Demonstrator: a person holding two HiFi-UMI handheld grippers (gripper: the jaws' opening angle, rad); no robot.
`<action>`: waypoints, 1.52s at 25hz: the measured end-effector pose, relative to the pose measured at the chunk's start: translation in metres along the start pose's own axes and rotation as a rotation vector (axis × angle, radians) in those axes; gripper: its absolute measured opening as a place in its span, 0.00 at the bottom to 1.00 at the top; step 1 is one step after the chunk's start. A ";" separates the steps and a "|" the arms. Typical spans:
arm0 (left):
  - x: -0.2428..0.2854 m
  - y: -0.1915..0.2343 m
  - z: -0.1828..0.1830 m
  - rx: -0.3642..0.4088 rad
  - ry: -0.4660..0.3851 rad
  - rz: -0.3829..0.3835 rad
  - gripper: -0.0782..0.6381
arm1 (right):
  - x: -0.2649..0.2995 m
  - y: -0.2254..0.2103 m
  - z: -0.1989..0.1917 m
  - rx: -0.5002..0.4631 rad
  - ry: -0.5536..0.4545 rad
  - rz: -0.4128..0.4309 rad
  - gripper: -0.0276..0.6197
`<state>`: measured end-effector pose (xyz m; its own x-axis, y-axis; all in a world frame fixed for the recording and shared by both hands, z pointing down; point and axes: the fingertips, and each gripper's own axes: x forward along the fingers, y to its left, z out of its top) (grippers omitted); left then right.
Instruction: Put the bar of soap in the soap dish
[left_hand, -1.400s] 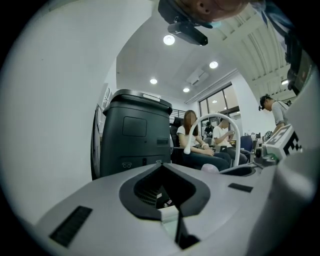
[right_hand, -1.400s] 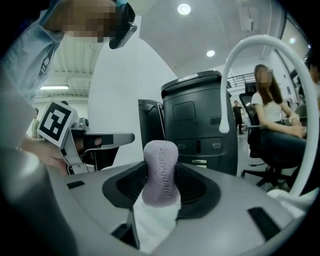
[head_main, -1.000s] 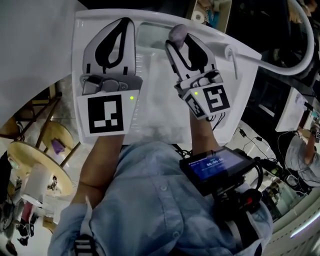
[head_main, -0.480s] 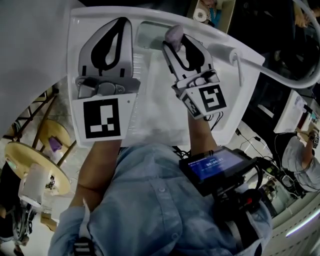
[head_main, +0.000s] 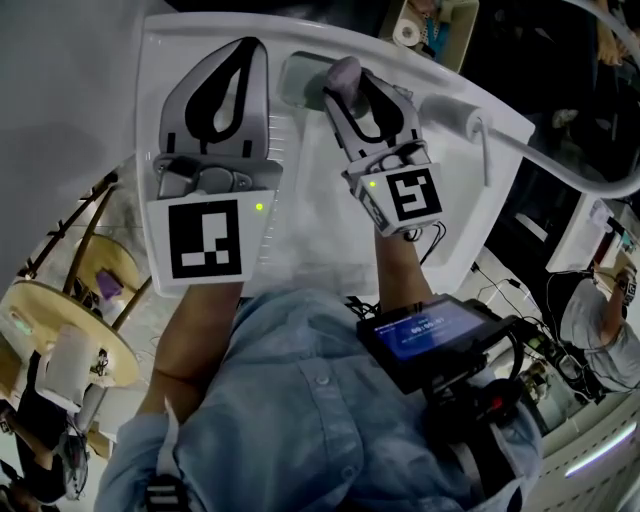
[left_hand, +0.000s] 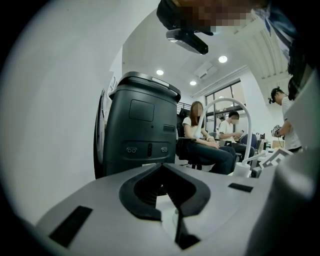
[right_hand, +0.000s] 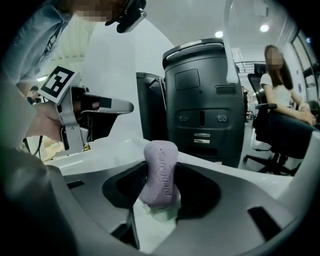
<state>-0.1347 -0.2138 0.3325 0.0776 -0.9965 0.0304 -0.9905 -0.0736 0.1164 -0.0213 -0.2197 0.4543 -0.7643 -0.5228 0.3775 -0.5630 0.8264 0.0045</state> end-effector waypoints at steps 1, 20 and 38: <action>0.000 0.001 0.000 -0.001 0.001 0.000 0.12 | 0.001 0.001 0.000 -0.009 0.002 0.000 0.33; 0.010 -0.001 -0.002 -0.004 0.009 -0.002 0.12 | 0.018 0.005 0.017 -0.064 -0.029 0.042 0.36; -0.021 -0.043 0.054 0.043 -0.090 -0.056 0.12 | -0.064 0.006 0.092 0.098 -0.242 0.034 0.18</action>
<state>-0.0996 -0.1918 0.2730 0.1246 -0.9901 -0.0640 -0.9890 -0.1291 0.0723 -0.0041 -0.2006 0.3453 -0.8299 -0.5393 0.1430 -0.5541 0.8266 -0.0988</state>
